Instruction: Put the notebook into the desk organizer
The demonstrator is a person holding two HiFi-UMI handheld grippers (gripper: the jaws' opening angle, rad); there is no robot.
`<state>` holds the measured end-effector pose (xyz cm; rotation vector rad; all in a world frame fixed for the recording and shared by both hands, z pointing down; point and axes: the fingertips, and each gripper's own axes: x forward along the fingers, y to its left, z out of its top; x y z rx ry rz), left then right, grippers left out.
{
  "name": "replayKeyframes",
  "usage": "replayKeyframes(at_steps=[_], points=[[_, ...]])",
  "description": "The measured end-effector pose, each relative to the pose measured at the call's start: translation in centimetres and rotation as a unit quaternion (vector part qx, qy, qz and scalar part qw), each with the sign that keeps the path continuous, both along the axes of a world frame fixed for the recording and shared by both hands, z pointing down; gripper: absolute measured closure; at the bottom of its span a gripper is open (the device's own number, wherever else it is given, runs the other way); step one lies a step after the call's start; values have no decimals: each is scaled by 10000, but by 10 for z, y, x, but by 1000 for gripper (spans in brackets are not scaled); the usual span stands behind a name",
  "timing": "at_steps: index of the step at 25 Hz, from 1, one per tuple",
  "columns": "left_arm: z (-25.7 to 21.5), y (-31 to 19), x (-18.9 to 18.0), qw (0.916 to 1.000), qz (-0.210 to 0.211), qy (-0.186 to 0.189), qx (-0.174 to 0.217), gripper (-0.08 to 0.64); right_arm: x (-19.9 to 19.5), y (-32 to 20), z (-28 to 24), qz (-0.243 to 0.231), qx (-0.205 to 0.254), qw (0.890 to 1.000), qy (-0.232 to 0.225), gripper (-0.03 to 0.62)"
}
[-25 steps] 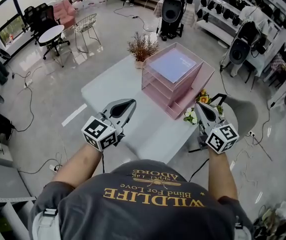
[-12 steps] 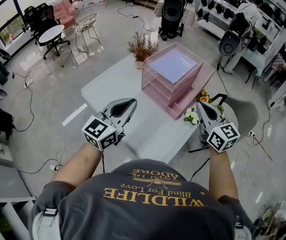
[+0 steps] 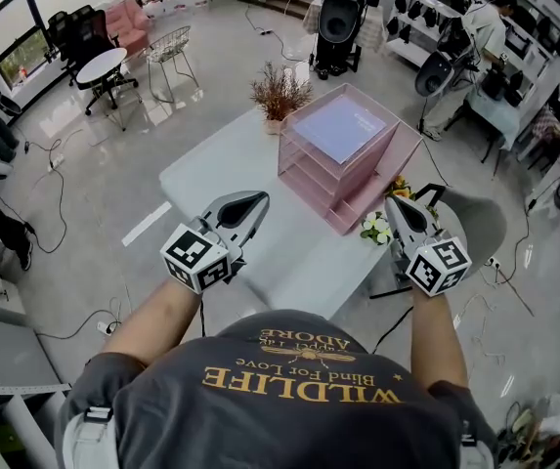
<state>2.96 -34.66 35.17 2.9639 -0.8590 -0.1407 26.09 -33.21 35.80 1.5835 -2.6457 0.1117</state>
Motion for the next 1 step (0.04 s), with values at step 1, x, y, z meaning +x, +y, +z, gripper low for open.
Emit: replayKeyframes(at_steps=[1], points=[[0, 0, 0, 10000, 3, -4, -1, 558, 0, -1, 0, 4, 3, 10000, 7, 594]])
